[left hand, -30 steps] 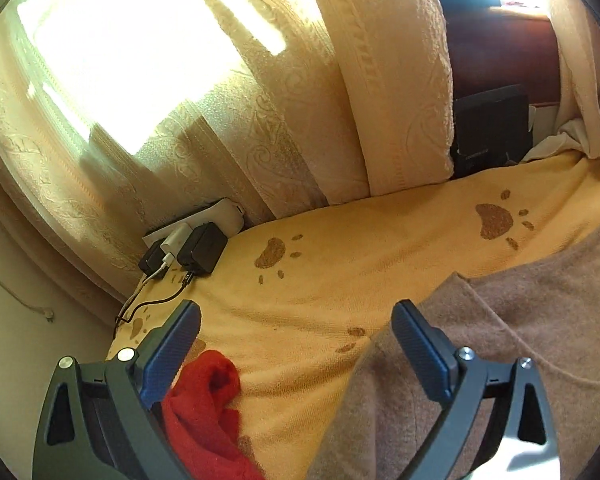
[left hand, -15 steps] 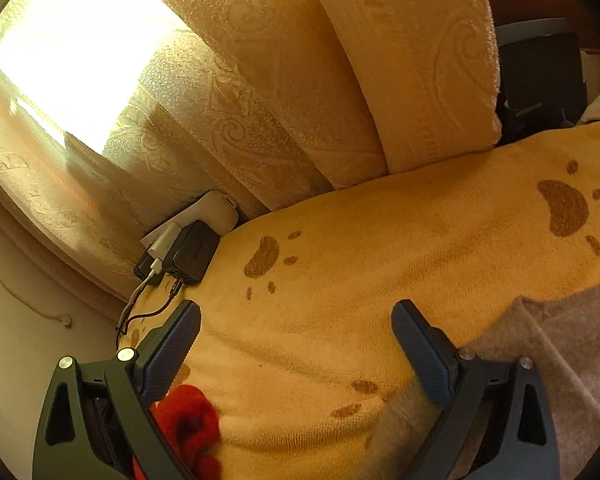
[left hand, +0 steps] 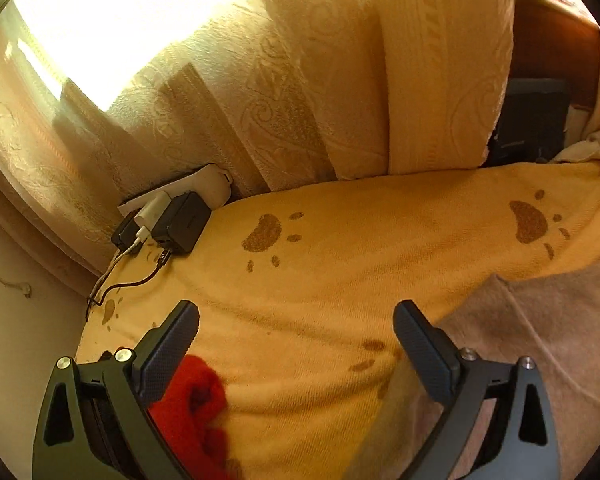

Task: Fold clothes

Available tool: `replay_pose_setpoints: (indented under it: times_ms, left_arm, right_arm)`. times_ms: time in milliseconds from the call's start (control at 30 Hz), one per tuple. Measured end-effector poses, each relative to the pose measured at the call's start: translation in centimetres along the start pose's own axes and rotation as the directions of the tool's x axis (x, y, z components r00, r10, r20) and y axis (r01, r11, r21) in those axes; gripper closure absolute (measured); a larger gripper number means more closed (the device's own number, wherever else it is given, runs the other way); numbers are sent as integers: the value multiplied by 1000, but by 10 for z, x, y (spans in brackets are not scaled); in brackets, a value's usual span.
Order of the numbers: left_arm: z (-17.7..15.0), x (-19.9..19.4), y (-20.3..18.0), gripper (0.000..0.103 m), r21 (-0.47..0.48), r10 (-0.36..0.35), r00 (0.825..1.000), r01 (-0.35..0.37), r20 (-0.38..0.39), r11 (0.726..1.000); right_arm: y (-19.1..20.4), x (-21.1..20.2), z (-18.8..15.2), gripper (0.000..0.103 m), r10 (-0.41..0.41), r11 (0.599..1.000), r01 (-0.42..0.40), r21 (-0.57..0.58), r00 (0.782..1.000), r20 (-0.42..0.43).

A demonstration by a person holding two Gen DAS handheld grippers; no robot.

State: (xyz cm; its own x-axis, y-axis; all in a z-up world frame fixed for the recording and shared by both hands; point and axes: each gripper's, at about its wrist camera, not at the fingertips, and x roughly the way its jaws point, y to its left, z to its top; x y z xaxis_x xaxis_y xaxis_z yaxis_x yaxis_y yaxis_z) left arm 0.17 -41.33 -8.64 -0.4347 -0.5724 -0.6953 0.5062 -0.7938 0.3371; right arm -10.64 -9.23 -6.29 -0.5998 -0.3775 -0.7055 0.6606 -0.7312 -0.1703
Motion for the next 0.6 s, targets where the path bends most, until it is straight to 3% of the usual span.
replay_pose_setpoints:
  times_ms: [100, 200, 267, 333, 433, 500, 600]
  left_arm:
    - [-20, -45, 22, 4, -29, -81, 996, 82, 44, 996]
    - [-53, -91, 42, 4, -46, -213, 975, 217, 69, 975]
    - [-83, -120, 53, 3, -54, -327, 942, 331, 71, 942]
    - [-118, -149, 58, 3, -58, -449, 891, 452, 62, 890]
    - [-168, -183, 63, 3, -71, -563, 825, 565, 44, 822]
    - [-196, -199, 62, 3, -86, -600, 800, 600, 36, 795]
    - [-221, -219, 52, 3, -105, -633, 773, 634, 44, 766]
  right_arm:
    - [14, -52, -39, 19, 179, 984, -179, -2, 983, 30]
    - [36, -100, -84, 19, 317, 949, -316, -10, 948, 39]
    - [48, -131, -116, 19, 355, 935, -355, 1, 934, 33]
    - [55, -162, -147, 19, 373, 927, -374, 28, 927, 33]
    - [40, -197, -193, 19, 375, 920, -377, 107, 926, 33]
    - [30, -208, -219, 20, 358, 921, -357, 157, 934, 22]
    - [18, -219, -249, 35, 359, 909, -351, 225, 933, 4]
